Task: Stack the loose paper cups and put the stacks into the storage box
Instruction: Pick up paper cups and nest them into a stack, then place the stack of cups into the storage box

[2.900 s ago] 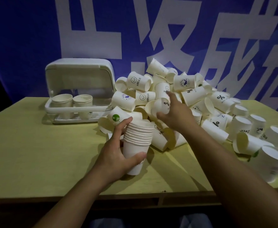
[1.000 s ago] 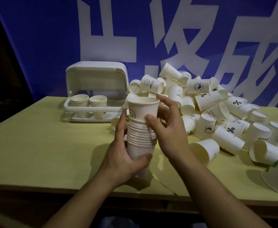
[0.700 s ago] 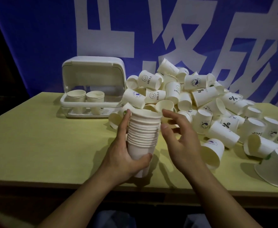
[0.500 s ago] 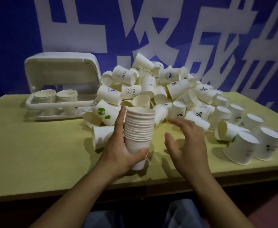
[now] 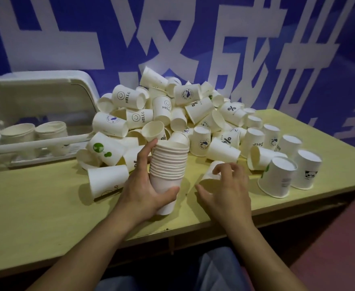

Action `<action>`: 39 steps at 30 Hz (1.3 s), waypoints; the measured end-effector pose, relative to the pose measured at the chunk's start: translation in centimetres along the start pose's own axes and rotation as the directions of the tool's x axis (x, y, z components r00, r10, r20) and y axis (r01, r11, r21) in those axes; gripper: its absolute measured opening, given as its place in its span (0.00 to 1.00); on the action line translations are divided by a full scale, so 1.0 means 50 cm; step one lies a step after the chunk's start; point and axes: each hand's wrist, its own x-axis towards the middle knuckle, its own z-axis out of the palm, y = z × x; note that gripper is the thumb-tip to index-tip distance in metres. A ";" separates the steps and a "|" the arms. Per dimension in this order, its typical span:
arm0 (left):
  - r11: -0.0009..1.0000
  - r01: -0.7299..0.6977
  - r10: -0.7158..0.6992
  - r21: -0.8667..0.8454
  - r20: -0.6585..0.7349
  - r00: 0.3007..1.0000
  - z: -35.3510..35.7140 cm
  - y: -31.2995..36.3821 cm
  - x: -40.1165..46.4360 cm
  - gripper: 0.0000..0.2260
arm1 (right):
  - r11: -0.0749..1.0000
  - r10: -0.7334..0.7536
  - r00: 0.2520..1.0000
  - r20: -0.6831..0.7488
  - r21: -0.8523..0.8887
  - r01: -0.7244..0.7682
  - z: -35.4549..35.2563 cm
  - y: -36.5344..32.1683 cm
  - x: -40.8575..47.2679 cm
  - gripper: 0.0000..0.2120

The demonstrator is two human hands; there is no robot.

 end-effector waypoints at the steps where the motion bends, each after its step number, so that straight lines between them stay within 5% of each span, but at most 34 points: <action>1: 1.000 0.008 -0.008 0.005 0.005 1.000 -0.003 0.003 -0.001 0.52 | 0.999 -0.002 1.000 -0.026 0.039 0.003 0.002 -0.004 0.002 0.24; 7: 0.999 0.034 -0.034 0.004 0.045 0.998 -0.028 0.017 -0.003 0.48 | 0.876 0.010 0.983 -0.185 0.476 0.080 -0.060 -0.049 0.056 0.20; 12: 0.998 0.047 -0.049 0.039 0.055 0.997 -0.053 0.030 0.004 0.55 | 0.666 -0.030 0.996 -0.088 0.741 0.085 -0.122 -0.149 0.120 0.24; 17: 0.998 0.026 -0.027 0.051 0.022 0.999 -0.085 0.029 0.013 0.59 | 0.713 -0.301 0.952 0.056 0.676 0.186 -0.124 -0.239 0.168 0.23; 27: 0.999 0.048 -0.050 -0.021 -0.121 0.991 -0.173 0.003 0.009 0.56 | 0.810 -0.565 0.685 0.461 0.466 0.355 -0.053 -0.387 0.193 0.23; 30: 0.998 0.062 -0.063 -0.011 -0.203 0.977 -0.212 -0.014 0.008 0.57 | 0.792 -0.579 0.654 0.487 0.526 0.309 -0.025 -0.437 0.196 0.18; 34: 0.994 0.105 -0.100 0.006 -0.274 0.957 -0.271 -0.042 0.005 0.56 | 0.729 -0.646 0.598 0.474 0.616 0.298 0.014 -0.503 0.197 0.24; 39: 0.985 0.171 -0.169 -0.032 -0.394 0.904 -0.353 -0.076 0.006 0.56 | 0.661 -0.613 0.635 0.470 0.745 0.086 0.078 -0.544 0.192 0.42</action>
